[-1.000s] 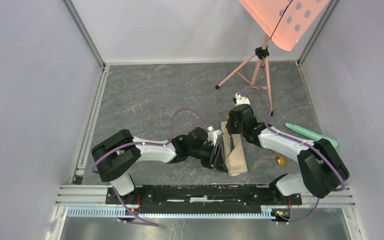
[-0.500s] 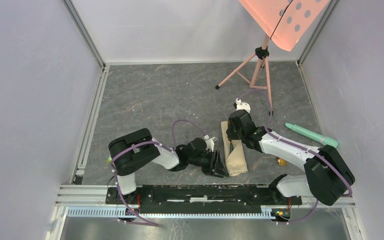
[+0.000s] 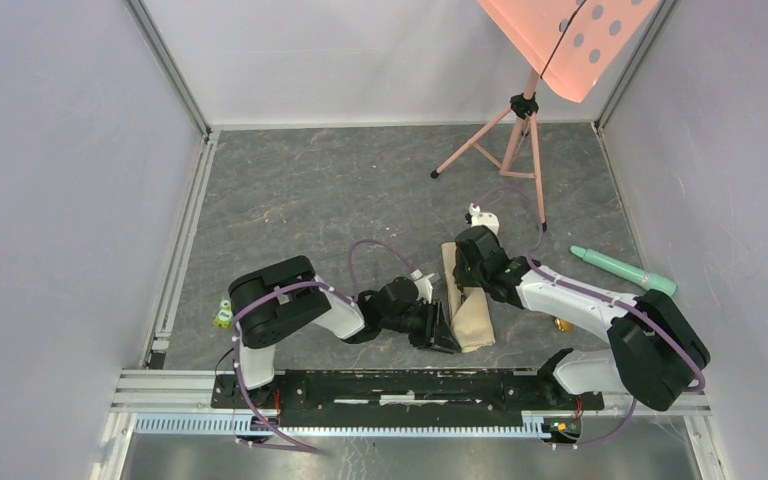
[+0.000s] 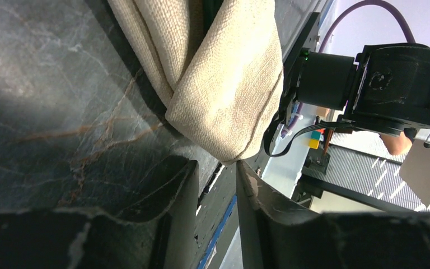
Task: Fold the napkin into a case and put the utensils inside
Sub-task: Insert the knife into the folded napkin.
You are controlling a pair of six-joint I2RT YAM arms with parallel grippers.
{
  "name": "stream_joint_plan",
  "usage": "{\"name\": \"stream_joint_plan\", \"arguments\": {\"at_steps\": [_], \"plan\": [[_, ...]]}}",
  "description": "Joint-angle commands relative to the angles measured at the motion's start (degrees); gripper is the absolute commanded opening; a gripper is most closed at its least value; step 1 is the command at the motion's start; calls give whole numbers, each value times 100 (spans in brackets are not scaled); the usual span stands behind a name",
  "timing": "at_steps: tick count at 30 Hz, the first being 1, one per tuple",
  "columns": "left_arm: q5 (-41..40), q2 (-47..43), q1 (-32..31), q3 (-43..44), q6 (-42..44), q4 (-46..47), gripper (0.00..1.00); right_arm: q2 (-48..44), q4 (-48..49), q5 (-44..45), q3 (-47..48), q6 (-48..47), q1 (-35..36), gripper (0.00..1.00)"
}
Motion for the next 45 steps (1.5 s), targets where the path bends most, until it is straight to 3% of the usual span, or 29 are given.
{"name": "stream_joint_plan", "arguments": {"at_steps": [1, 20, 26, 34, 39, 45], "plan": [[-362, 195, -50, 86, -151, 9, 38, -133, -67, 133, -21, 175, 89, 3], [-529, 91, -15, 45, 183, -395, 28, 147, 132, -48, -204, 282, 217, 19], [-489, 45, 2, 42, 274, -441, 31, 185, 72, -3, -104, 208, 215, 29], [-532, -299, 42, -80, 508, -614, 42, -86, -584, 203, 665, -311, 217, 51], [-505, -971, 76, -289, 739, -872, 51, -681, -584, 311, 933, -1728, 214, 56], [-482, -2295, 135, -315, 1362, -2175, 57, -1501, -1155, 754, 682, -4755, 132, 60]]}}
